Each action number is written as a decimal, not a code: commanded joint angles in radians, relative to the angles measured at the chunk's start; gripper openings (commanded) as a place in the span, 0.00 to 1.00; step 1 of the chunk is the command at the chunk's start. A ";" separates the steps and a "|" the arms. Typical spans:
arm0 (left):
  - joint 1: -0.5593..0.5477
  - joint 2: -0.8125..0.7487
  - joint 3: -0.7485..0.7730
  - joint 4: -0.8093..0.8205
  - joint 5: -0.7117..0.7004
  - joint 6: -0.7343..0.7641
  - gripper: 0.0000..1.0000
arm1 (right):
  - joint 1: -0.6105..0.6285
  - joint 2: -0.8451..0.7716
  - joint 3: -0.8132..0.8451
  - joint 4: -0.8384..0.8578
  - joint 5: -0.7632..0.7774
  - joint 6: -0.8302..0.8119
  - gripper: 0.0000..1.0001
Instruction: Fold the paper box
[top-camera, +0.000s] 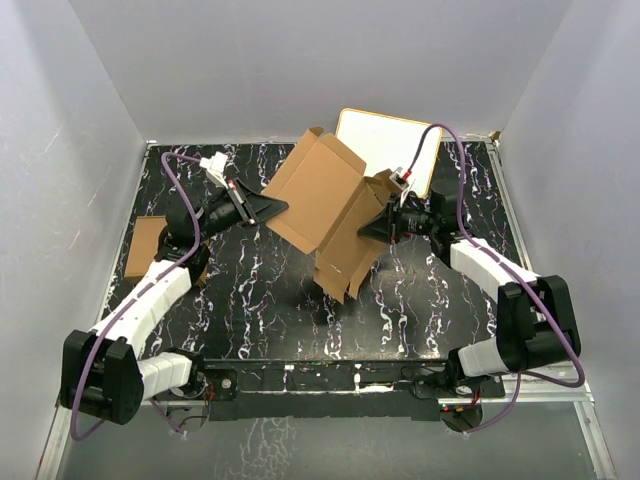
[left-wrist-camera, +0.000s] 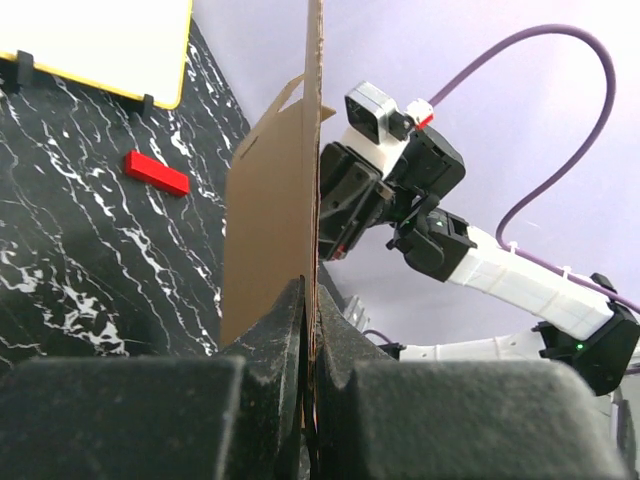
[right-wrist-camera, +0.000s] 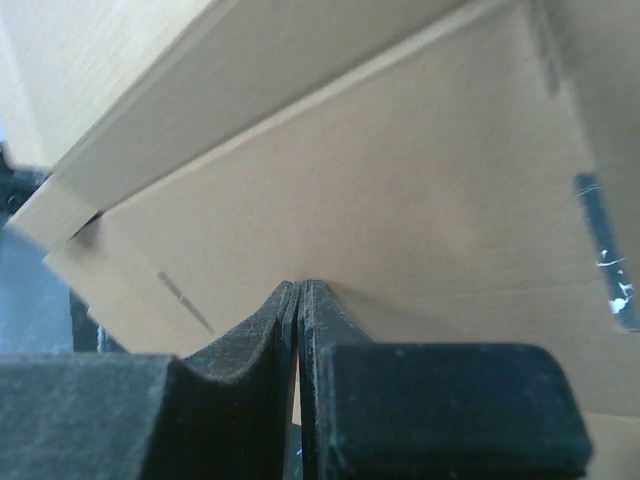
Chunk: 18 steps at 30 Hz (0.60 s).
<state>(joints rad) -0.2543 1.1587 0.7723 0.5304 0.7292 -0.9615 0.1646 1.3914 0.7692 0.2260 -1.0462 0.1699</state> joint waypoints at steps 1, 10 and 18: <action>-0.041 0.017 -0.048 0.168 -0.048 -0.119 0.00 | 0.031 0.023 0.061 0.156 0.108 0.078 0.09; -0.128 0.119 -0.096 0.298 -0.103 -0.177 0.00 | 0.067 0.077 0.097 0.262 0.147 0.162 0.09; -0.172 0.223 -0.150 0.427 -0.127 -0.241 0.00 | 0.067 0.106 -0.039 0.648 0.078 0.400 0.14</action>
<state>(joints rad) -0.3901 1.3468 0.6449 0.8658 0.5835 -1.1549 0.2199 1.5013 0.7815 0.5201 -0.9150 0.4145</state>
